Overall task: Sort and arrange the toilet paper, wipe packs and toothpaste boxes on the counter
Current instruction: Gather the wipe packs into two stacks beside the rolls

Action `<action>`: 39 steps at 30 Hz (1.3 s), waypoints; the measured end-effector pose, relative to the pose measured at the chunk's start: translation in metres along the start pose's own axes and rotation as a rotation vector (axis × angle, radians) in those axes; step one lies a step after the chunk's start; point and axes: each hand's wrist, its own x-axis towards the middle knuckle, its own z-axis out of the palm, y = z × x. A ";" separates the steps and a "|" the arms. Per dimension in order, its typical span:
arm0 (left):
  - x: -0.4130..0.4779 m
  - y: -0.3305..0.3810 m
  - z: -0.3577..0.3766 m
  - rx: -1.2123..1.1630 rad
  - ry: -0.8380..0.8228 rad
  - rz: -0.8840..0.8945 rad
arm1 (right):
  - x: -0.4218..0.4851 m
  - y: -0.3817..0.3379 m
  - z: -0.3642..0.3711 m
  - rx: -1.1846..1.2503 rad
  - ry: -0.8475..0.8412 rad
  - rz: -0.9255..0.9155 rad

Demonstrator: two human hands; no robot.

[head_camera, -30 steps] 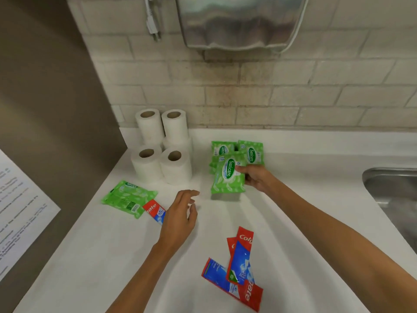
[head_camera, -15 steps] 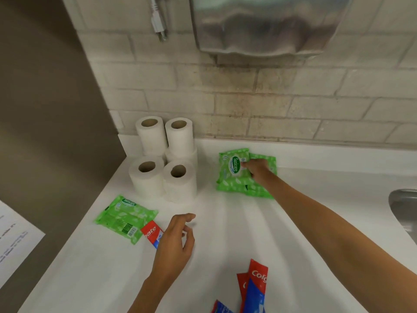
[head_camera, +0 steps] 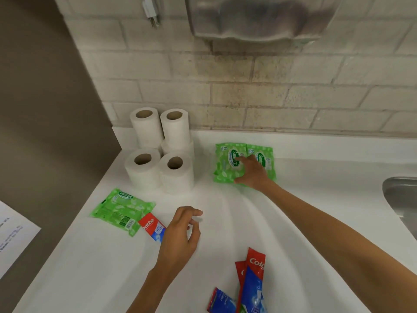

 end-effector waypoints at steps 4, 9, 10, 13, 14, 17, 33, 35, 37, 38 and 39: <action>-0.001 -0.001 -0.002 -0.002 0.007 -0.002 | -0.003 -0.001 0.003 -0.015 0.052 -0.018; 0.000 -0.006 -0.003 -0.004 0.015 -0.011 | 0.001 -0.007 0.000 0.023 0.101 -0.044; 0.000 -0.007 -0.003 -0.002 0.015 -0.012 | 0.003 -0.008 0.000 0.032 0.102 -0.042; 0.001 -0.009 -0.002 0.005 0.022 -0.016 | 0.006 -0.009 -0.002 0.069 0.093 -0.038; 0.001 -0.010 -0.002 0.007 0.022 -0.021 | 0.007 -0.009 -0.003 0.076 0.092 -0.040; 0.003 -0.012 -0.003 0.010 0.019 -0.037 | 0.007 -0.010 -0.004 0.067 0.087 -0.042; 0.003 -0.045 -0.018 0.022 0.103 -0.237 | -0.054 -0.075 0.033 0.172 0.181 -0.207; 0.003 -0.054 -0.028 0.026 0.142 -0.296 | -0.062 -0.091 0.047 0.205 0.106 -0.255; 0.003 -0.064 -0.037 0.034 0.170 -0.364 | -0.067 -0.107 0.061 0.227 0.016 -0.305; 0.004 -0.069 -0.040 0.035 0.181 -0.389 | -0.068 -0.114 0.067 0.232 -0.020 -0.317; 0.004 -0.073 -0.045 0.038 0.193 -0.408 | -0.069 -0.122 0.073 0.233 -0.048 -0.327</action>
